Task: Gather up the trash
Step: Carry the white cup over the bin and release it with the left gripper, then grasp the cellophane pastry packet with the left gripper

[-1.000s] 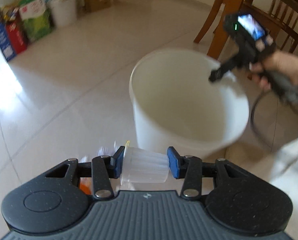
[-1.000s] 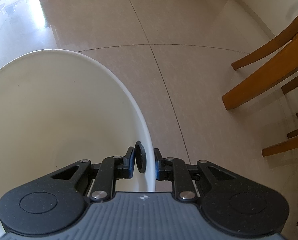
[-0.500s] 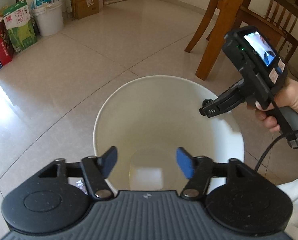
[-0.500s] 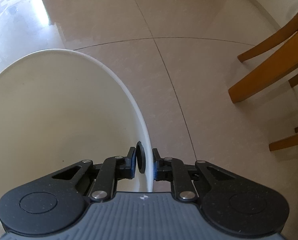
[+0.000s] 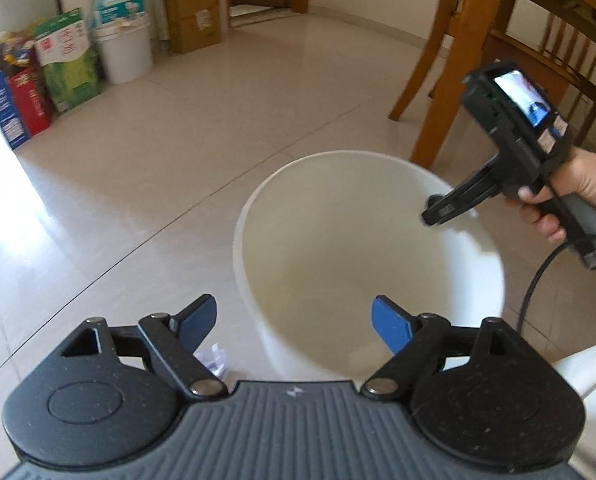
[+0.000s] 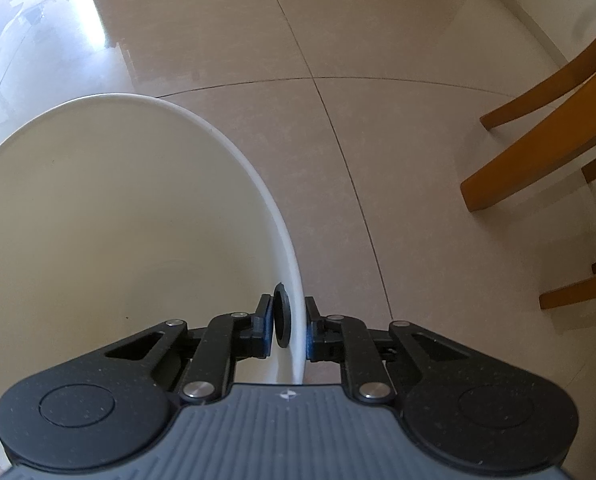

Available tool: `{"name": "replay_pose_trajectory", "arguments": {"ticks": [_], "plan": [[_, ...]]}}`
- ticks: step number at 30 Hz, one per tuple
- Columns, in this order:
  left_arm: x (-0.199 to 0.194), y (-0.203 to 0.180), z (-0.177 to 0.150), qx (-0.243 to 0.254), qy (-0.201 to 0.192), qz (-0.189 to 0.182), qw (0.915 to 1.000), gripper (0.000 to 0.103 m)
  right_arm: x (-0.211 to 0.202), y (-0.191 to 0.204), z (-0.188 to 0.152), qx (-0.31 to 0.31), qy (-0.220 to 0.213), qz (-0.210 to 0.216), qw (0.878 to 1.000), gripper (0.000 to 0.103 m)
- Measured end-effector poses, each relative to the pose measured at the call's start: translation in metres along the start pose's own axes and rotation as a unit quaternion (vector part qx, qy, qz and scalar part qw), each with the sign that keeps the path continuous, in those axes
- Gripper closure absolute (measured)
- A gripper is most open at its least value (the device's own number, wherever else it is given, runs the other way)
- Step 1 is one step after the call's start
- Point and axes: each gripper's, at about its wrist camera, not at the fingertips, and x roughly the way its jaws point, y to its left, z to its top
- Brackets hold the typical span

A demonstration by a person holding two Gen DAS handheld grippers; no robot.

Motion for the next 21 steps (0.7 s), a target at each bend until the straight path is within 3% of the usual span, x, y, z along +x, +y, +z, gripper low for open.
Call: {"name": "replay_pose_trajectory", "arguments": {"ticks": [8,14,17,21], "plan": [[-0.007,0.041,-0.066,-0.051,0.015,0.061,0.9967,0.013,-0.002,0.002,-0.001,0.0,0.0,-0.002,1.0,0.086],[0.002,0.078,-0.128,-0.132,0.043,0.111,0.9841,0.01,-0.003,0.003,0.0,0.001,-0.001,-0.005,1.0,0.085],[0.009,0.093,-0.159,-0.184,0.063,0.14,0.9708,0.009,-0.003,0.003,0.0,0.001,-0.001,-0.005,1.0,0.085],[0.025,0.113,-0.199,-0.291,0.088,0.169,0.9378,0.009,-0.003,0.005,0.0,0.001,-0.002,-0.009,1.0,0.085]]}}
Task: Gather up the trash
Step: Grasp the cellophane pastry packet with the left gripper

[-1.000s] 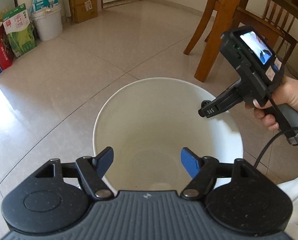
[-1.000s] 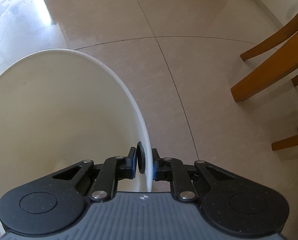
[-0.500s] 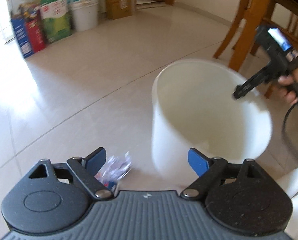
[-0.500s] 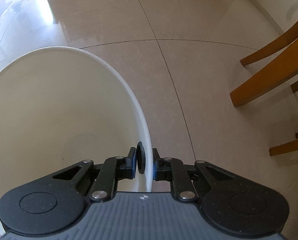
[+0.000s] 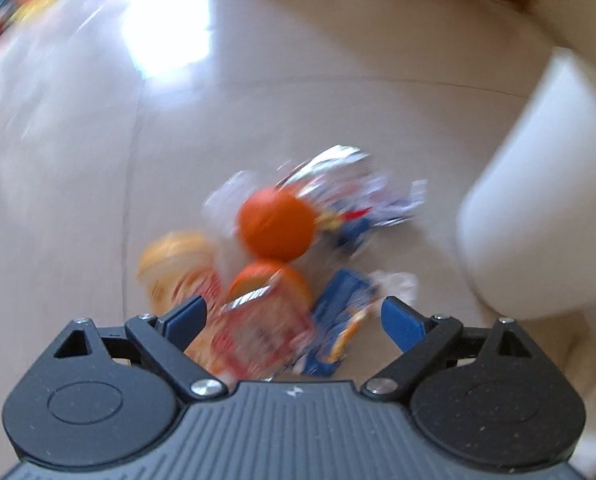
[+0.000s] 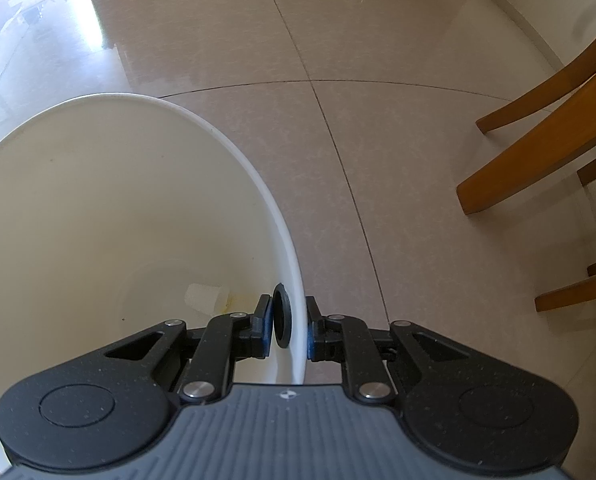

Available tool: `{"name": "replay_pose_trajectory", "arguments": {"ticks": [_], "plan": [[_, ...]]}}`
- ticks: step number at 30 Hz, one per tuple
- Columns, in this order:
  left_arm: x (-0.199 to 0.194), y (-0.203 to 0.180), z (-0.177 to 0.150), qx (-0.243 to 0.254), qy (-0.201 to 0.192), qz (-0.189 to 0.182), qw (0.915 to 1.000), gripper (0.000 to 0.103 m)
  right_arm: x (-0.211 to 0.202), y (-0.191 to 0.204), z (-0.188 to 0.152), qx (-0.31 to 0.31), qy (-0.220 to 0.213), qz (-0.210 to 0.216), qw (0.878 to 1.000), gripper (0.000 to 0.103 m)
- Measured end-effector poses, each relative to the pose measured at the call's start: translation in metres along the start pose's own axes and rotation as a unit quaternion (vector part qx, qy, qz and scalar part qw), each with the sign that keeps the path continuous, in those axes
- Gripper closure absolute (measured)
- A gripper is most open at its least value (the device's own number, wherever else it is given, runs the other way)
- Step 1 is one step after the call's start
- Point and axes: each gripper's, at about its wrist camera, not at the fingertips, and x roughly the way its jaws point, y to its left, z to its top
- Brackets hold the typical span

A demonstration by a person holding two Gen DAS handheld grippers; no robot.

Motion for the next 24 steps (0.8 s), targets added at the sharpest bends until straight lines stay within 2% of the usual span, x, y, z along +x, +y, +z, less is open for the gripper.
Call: {"name": "replay_pose_trajectory", "arguments": {"ticks": [3,5,8,12,15,20,24], "plan": [[0.017,0.013,-0.016,-0.077,0.017,0.018,0.9968,0.009,0.0,0.0,0.0,0.002,0.0,-0.001,1.0,0.084],[0.029,0.012,-0.025,-0.109,0.024,0.027,0.9934,0.009,-0.001,0.001,0.0,0.001,-0.001,-0.001,1.0,0.084],[0.045,0.009,-0.034,-0.145,0.035,0.046,0.9878,0.009,-0.001,0.0,-0.001,0.002,-0.002,-0.001,1.0,0.084],[0.061,0.006,-0.043,-0.179,0.016,0.076,0.9809,0.009,-0.001,0.001,-0.001,0.0,-0.003,-0.001,1.0,0.084],[0.07,0.001,-0.044,-0.19,-0.003,0.078,0.9786,0.008,-0.001,0.0,-0.002,0.0,-0.004,0.0,1.0,0.084],[0.084,-0.004,-0.044,-0.2,-0.011,0.119,0.9726,0.004,-0.002,0.0,-0.002,0.001,-0.005,0.0,1.0,0.084],[0.089,-0.011,-0.042,-0.186,-0.015,0.13,0.9739,0.004,-0.002,-0.001,-0.002,0.001,-0.005,-0.001,1.0,0.084]]}}
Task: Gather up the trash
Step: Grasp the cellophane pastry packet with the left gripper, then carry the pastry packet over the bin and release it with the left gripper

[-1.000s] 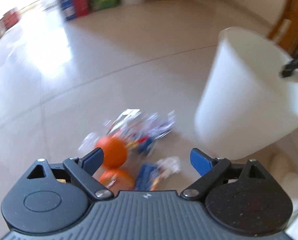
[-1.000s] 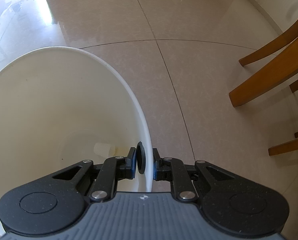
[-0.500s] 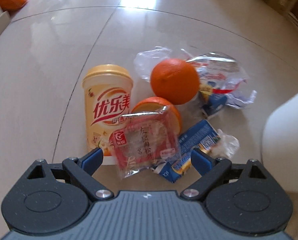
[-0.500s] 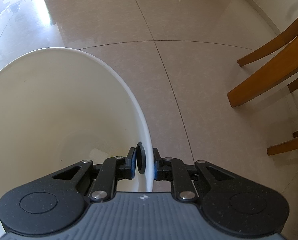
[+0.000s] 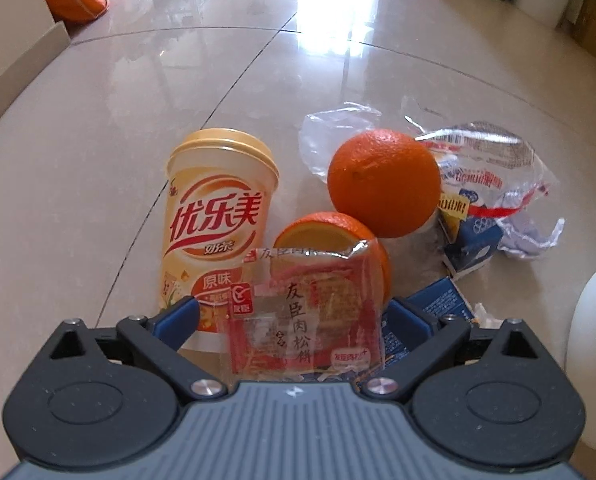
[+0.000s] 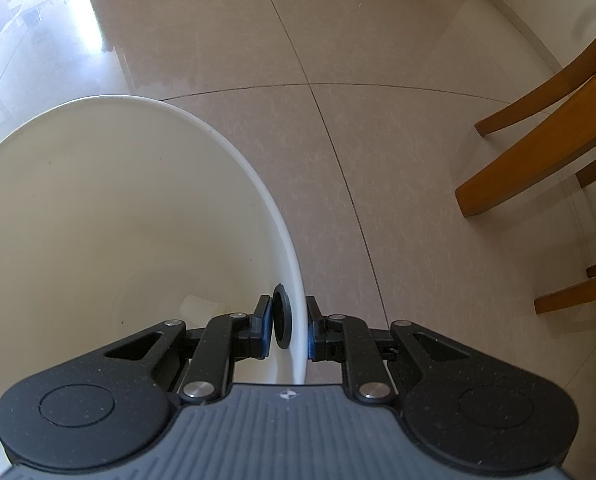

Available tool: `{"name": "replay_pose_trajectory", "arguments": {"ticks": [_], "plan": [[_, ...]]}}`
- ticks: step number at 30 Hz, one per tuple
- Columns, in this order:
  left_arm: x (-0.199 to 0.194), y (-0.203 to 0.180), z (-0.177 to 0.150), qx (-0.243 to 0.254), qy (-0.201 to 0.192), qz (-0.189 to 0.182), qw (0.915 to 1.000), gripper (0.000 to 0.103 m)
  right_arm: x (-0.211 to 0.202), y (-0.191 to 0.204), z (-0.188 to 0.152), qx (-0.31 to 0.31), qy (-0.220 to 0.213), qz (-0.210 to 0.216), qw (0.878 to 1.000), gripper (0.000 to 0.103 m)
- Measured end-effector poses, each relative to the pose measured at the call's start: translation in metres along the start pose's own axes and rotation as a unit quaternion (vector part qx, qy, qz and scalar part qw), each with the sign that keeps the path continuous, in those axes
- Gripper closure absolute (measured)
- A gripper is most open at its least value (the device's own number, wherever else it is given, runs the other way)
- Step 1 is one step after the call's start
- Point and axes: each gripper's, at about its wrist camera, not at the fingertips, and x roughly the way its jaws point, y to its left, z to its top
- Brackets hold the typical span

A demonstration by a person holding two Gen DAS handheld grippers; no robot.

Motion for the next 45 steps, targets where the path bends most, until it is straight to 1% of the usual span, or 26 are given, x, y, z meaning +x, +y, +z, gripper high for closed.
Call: {"name": "replay_pose_trajectory", "arguments": {"ticks": [3,4,5,6,7,9,11,13,16,20,22,25,29,33,35,41,43,45], "plan": [[-0.003,-0.004,-0.003,0.018,-0.006,0.007,0.9998,0.013,0.0,0.0,0.0,0.001,0.0,0.0,1.0,0.084],[-0.003,-0.005,-0.003,0.024,-0.008,0.01,0.9996,0.019,-0.001,0.0,0.001,0.002,0.0,0.0,1.0,0.084],[-0.004,-0.006,-0.004,0.031,-0.008,0.008,0.9995,0.028,-0.001,0.0,0.001,0.002,0.0,0.0,1.0,0.084],[-0.005,-0.006,-0.004,0.037,-0.005,0.002,0.9993,0.035,-0.001,0.0,0.001,0.002,0.0,0.0,1.0,0.084],[-0.004,-0.006,-0.003,0.039,0.002,-0.001,0.9992,0.045,-0.001,0.0,0.001,0.002,0.0,0.0,1.0,0.084],[-0.002,-0.005,-0.003,0.036,0.007,-0.006,0.9993,0.046,-0.001,0.0,0.001,0.003,0.0,-0.001,1.0,0.084],[-0.003,-0.003,-0.003,0.038,0.008,-0.011,0.9992,0.05,-0.001,0.001,0.001,0.0,-0.001,-0.002,1.0,0.084],[-0.006,-0.002,-0.002,0.048,0.013,-0.02,0.9985,0.052,0.0,0.001,0.0,-0.001,-0.001,-0.003,1.0,0.084],[-0.011,-0.002,0.0,0.074,0.02,-0.035,0.9965,0.052,-0.001,0.002,0.0,0.0,-0.001,-0.003,1.0,0.084],[-0.026,-0.005,0.003,0.124,0.035,-0.066,0.9894,0.052,-0.001,0.002,0.0,0.0,-0.001,-0.003,1.0,0.084],[-0.038,-0.008,0.006,0.155,0.039,-0.085,0.9834,0.052,-0.001,0.002,0.0,0.0,-0.001,-0.003,1.0,0.084],[-0.061,-0.016,0.013,0.208,0.045,-0.11,0.9708,0.052,-0.001,0.002,0.0,0.0,-0.001,-0.003,1.0,0.084],[-0.102,-0.03,0.031,0.272,0.035,-0.15,0.9497,0.052,-0.001,0.002,0.0,-0.001,-0.002,-0.004,1.0,0.084],[-0.142,-0.045,0.052,0.312,0.036,-0.193,0.9297,0.052,-0.001,0.002,0.0,-0.001,-0.002,-0.005,1.0,0.084],[-0.162,-0.053,0.062,0.332,0.032,-0.207,0.9198,0.052,-0.001,0.002,0.0,-0.001,-0.001,-0.005,1.0,0.084],[-0.227,-0.091,0.09,0.395,-0.002,-0.247,0.8851,0.052,-0.002,0.002,0.0,-0.001,-0.001,-0.005,1.0,0.084],[-0.247,-0.107,0.098,0.407,-0.015,-0.27,0.8726,0.051,-0.002,0.002,0.0,-0.001,-0.001,-0.005,1.0,0.084],[-0.263,-0.124,0.104,0.409,-0.034,-0.296,0.8625,0.05,-0.002,0.002,0.0,-0.001,-0.001,-0.006,1.0,0.084]]}}
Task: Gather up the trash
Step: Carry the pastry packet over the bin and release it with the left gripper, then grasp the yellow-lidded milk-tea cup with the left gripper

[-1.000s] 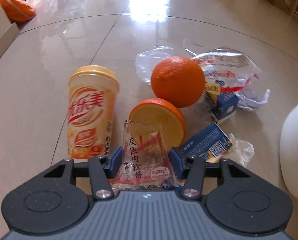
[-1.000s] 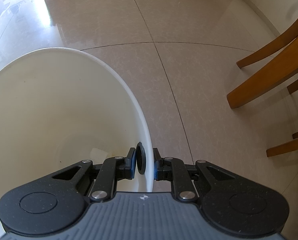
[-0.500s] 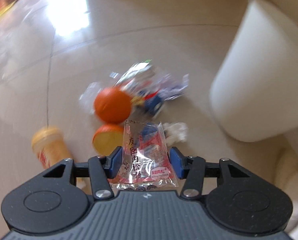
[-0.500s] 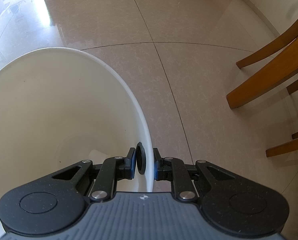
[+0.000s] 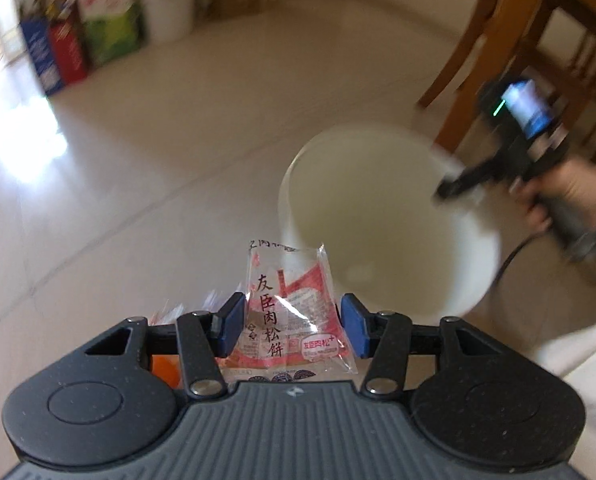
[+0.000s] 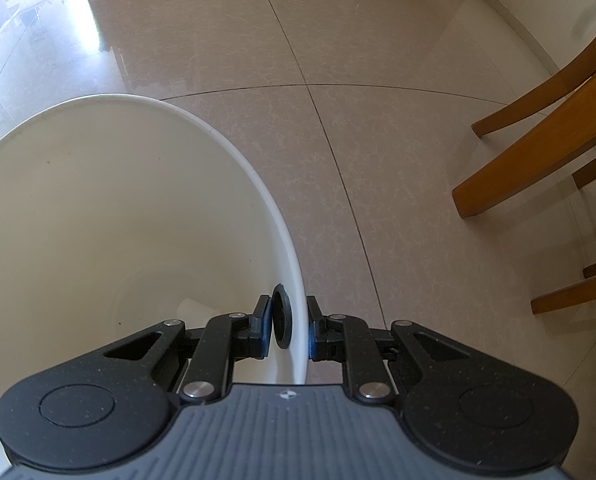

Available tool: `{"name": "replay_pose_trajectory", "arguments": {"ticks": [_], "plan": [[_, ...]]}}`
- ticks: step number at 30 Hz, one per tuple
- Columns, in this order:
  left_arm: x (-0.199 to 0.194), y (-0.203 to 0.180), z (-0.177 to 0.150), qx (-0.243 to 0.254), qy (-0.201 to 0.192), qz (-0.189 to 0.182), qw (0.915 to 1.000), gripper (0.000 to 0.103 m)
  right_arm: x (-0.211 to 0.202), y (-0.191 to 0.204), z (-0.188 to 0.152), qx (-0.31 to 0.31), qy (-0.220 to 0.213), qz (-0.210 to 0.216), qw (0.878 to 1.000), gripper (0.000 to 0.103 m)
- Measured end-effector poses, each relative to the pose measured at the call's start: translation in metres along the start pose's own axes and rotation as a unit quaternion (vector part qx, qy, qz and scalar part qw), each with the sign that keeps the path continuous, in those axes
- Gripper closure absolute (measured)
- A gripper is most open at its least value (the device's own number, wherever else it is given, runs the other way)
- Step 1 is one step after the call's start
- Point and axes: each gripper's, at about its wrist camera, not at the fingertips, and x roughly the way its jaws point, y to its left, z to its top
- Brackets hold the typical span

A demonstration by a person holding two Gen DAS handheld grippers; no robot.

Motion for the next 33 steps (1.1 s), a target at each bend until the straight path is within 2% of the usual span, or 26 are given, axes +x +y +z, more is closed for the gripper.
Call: {"name": "replay_pose_trajectory", "arguments": {"ticks": [4,6,7,8,11,13,19,23,27,29,33], "plan": [[0.011,-0.019,0.03,0.006,-0.032,-0.034,0.9989,0.049,0.0,0.0,0.0,0.001,0.0,0.0,1.0,0.084],[0.017,-0.03,0.038,0.006,-0.046,-0.055,0.9974,0.034,0.0,0.0,0.0,0.001,0.0,0.0,1.0,0.084],[0.018,-0.032,0.04,0.004,-0.048,-0.061,0.997,0.016,0.0,0.0,0.0,0.002,0.001,0.0,1.0,0.084],[0.02,-0.036,0.042,0.0,-0.05,-0.064,0.9967,0.009,0.0,0.0,0.001,0.003,0.001,0.0,1.0,0.084],[0.02,-0.035,0.035,-0.003,-0.055,-0.073,0.9958,0.009,0.0,0.0,0.001,0.002,0.0,0.001,1.0,0.084],[0.025,-0.031,0.031,-0.007,-0.047,-0.063,0.9969,0.009,0.0,0.0,0.001,0.002,0.0,0.0,1.0,0.084],[0.015,0.0,0.024,-0.023,-0.036,-0.017,0.9989,0.009,0.0,0.0,0.001,0.001,-0.001,0.0,1.0,0.084],[-0.002,0.039,0.002,-0.058,-0.029,0.033,0.9973,0.009,0.0,0.001,0.001,0.003,0.0,0.0,1.0,0.084],[-0.016,0.088,-0.036,-0.136,-0.005,0.069,0.9882,0.009,-0.001,0.002,0.001,0.001,-0.001,-0.001,1.0,0.084],[-0.018,0.113,-0.064,-0.182,0.01,0.092,0.979,0.009,-0.001,0.003,0.0,0.002,-0.001,-0.001,1.0,0.084],[-0.018,0.147,-0.116,-0.264,0.035,0.128,0.9552,0.009,-0.001,0.004,0.0,0.001,-0.002,-0.003,1.0,0.083]]}}
